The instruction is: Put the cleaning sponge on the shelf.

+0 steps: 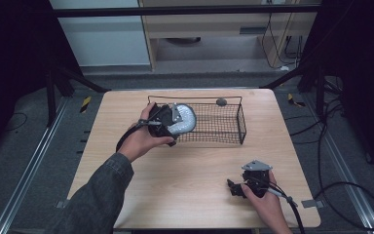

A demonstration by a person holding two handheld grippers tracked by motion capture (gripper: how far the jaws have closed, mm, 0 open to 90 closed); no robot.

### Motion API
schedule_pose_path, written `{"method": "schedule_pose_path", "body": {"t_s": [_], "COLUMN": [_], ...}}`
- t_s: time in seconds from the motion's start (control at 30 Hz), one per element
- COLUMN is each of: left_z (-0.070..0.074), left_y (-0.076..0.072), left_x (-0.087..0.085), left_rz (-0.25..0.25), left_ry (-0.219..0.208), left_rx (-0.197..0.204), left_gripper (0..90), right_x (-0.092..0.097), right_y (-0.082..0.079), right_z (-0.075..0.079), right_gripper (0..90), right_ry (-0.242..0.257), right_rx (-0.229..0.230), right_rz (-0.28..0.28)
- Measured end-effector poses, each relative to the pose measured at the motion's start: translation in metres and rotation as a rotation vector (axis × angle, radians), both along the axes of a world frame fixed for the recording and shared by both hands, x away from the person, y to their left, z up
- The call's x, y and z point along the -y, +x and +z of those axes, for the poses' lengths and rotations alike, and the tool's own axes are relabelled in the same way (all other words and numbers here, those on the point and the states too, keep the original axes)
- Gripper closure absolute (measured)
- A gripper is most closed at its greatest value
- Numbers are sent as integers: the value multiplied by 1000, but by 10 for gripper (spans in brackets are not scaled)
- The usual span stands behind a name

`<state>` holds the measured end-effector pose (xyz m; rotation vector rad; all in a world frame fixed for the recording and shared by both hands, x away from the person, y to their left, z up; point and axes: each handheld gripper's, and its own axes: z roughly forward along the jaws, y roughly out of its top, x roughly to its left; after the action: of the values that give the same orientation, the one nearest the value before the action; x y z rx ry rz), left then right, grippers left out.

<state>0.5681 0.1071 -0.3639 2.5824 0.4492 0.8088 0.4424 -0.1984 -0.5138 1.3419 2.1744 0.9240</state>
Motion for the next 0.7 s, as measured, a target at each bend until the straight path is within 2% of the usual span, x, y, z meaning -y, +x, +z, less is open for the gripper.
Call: {"method": "schedule_pose_path", "body": {"t_s": [0.3,0.5,0.57,0.7], "left_z": [-2,-3,-4,-6], "left_y": [3,9,11,17], "left_x": [1,1,1,-1], "left_rz": [-10,-10,-8,9], "left_ry": [27,38,45,36], "left_rx": [40,52,69,67], "left_gripper": [55,55,55,55], "right_x": [0,0,0,0], "right_y": [0,0,0,0], "right_z": [0,0,0,0], "right_gripper": [4,4,4,4], "right_ry": [-1,0,0,0], "right_rx": [-1,-2,-1,-1], "right_rz": [-1,-1,-1,-1]}}
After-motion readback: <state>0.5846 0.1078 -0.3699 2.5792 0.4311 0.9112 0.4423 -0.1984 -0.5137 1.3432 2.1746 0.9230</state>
